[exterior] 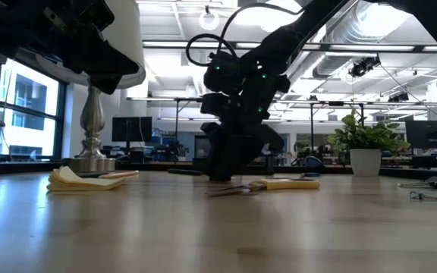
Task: Pick and place office supplies into organizer
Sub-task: Put the left black binder clip into the desk organizer
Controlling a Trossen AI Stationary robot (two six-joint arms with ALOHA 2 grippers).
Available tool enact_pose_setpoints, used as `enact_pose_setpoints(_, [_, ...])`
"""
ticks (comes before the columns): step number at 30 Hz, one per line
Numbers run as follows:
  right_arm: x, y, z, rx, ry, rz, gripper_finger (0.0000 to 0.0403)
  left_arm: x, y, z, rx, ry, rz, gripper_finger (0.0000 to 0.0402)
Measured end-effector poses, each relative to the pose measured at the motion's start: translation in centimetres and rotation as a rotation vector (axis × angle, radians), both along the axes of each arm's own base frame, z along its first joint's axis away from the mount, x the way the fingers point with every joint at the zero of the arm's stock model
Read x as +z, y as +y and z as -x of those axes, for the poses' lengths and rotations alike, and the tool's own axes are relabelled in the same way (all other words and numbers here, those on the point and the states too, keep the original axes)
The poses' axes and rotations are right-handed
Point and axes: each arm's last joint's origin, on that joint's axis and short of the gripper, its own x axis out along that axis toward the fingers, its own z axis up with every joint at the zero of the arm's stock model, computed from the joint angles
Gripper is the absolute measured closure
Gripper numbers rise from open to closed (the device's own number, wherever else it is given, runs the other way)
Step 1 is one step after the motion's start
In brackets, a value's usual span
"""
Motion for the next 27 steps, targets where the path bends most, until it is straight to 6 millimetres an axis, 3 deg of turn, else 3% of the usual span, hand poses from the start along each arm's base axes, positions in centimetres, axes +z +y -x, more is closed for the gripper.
enact_pose_setpoints(8, [0.0, 0.1, 0.3, -0.028, 0.036, -0.021, 0.0239, 0.0, 0.0, 0.0, 0.000, 0.000, 0.001, 0.0401])
enact_pose_setpoints(17, [0.2, 0.0, 0.2, -0.077, 0.053, -0.041, 0.0298, 0.0, 0.0, 0.0, 0.000, 0.000, 0.001, 0.0401])
enact_pose_setpoints(27, [0.8, 0.3, 1.4, -0.230, 0.281, -0.123, 0.0344, 0.0, 0.0, 0.0, 0.001, 0.002, 0.004, 0.0401])
